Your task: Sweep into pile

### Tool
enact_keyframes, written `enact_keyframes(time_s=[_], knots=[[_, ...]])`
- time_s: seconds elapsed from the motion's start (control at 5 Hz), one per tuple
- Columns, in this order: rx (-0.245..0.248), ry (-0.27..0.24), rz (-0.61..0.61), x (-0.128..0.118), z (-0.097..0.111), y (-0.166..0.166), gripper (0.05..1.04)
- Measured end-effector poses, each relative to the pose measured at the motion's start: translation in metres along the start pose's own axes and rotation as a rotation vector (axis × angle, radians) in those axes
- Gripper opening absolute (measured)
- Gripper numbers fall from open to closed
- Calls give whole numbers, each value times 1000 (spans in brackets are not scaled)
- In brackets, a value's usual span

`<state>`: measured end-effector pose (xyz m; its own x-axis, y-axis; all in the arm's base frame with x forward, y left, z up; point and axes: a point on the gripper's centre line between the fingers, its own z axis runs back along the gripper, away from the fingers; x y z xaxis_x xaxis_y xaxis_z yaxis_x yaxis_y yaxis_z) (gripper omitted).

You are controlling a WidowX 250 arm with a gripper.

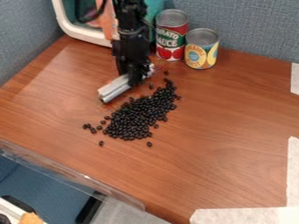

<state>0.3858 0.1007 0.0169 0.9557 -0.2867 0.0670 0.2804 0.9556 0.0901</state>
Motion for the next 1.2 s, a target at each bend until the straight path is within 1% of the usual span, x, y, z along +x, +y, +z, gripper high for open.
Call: enact_keyframes(time_s=[0.2, 0.4, 0.6, 0.8, 1.0, 1.2], knots=[[24, -29, 53, -17, 25, 7, 378], [13, 26, 128, -48, 12, 17, 378], [26, 59, 205, -76, 1, 31, 378], [43, 64, 279, -91, -5, 42, 378], [27, 87, 324, -108, -15, 36, 378], [27, 60, 392, -117, -15, 23, 378]])
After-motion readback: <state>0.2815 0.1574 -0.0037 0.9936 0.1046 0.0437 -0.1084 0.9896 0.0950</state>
